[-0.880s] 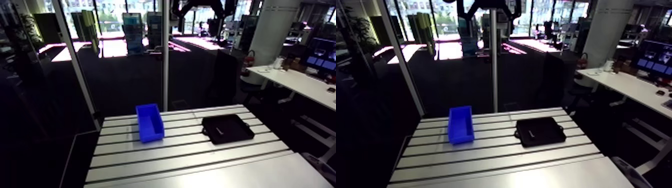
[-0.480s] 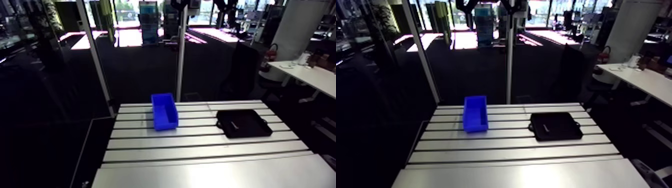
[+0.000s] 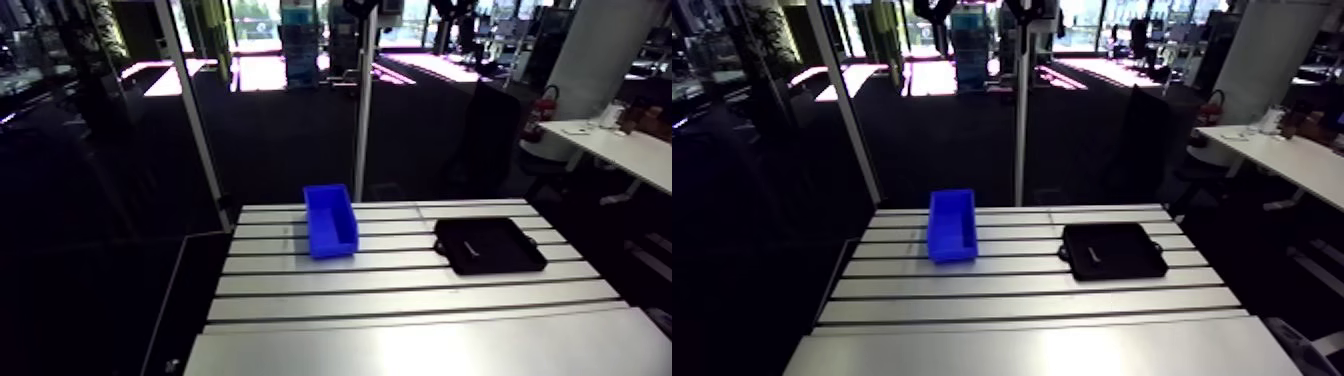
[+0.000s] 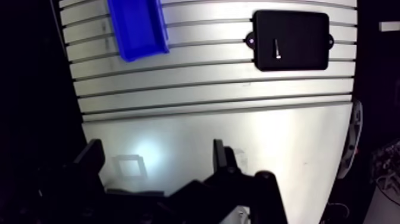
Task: Pick up the M10 bolt from the tray and put it into the blue bin.
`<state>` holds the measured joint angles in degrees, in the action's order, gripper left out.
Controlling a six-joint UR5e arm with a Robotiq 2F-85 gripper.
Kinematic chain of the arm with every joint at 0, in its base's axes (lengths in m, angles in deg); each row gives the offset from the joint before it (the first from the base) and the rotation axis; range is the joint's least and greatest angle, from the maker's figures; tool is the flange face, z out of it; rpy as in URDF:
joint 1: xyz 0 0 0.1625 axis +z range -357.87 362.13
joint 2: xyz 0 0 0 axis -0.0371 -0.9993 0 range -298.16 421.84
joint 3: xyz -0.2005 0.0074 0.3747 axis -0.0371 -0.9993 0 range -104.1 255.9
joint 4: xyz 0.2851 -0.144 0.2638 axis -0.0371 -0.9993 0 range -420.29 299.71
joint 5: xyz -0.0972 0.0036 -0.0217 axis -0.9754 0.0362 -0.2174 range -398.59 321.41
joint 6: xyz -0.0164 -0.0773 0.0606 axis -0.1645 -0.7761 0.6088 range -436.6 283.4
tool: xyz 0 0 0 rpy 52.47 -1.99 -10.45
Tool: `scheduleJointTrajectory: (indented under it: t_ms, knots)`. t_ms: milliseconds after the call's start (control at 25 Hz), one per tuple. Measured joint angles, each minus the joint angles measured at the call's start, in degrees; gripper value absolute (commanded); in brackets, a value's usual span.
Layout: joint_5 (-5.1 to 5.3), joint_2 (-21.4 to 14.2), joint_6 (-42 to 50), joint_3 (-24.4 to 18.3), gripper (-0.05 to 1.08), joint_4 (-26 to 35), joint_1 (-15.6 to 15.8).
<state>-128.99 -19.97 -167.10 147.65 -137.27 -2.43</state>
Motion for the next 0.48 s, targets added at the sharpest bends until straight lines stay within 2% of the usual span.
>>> scheduleJointTrajectory:
  t_ms: [120,480]
  knots:
    - [-0.08,0.1,-3.0,0.1,0.01,-0.2,-1.6]
    - [-0.03,0.8,-12.0,-0.3,0.01,-1.9,-9.5]
